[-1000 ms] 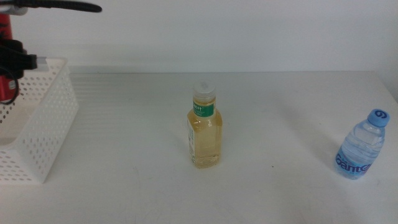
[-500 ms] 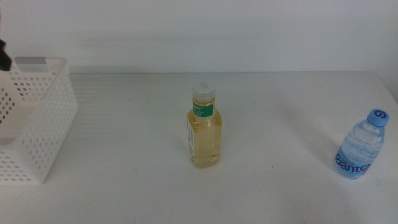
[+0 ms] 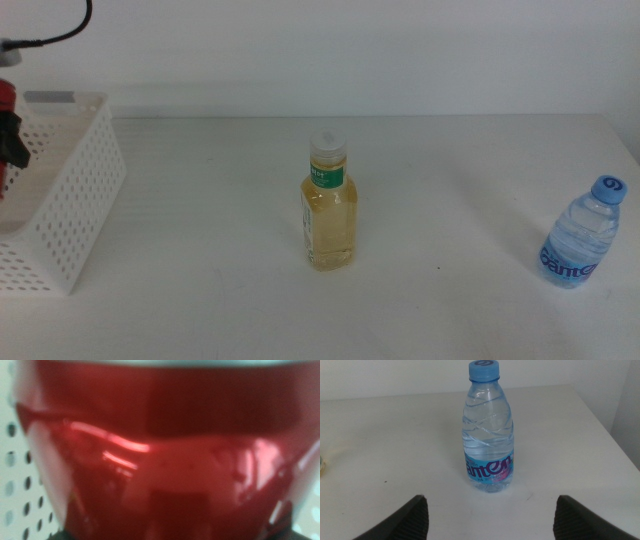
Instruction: Use arms to grab the bottles and put them into the dustbin to the left of the table.
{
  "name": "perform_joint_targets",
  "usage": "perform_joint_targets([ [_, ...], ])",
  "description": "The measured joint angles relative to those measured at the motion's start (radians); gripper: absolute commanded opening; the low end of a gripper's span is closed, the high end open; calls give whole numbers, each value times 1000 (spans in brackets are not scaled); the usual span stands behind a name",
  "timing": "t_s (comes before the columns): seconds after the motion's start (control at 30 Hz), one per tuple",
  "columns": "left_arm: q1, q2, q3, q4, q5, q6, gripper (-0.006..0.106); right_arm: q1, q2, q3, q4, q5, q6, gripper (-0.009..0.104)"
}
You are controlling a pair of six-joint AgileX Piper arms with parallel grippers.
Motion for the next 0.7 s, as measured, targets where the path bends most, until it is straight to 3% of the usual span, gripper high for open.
perform_joint_targets([
  [0.53,0,153,-7,-3,28,-9,-4,0,0,0,0,0,0,65],
  [0.7,0,192,-7,0,-18,-45,13,0,0,0,0,0,0,65],
])
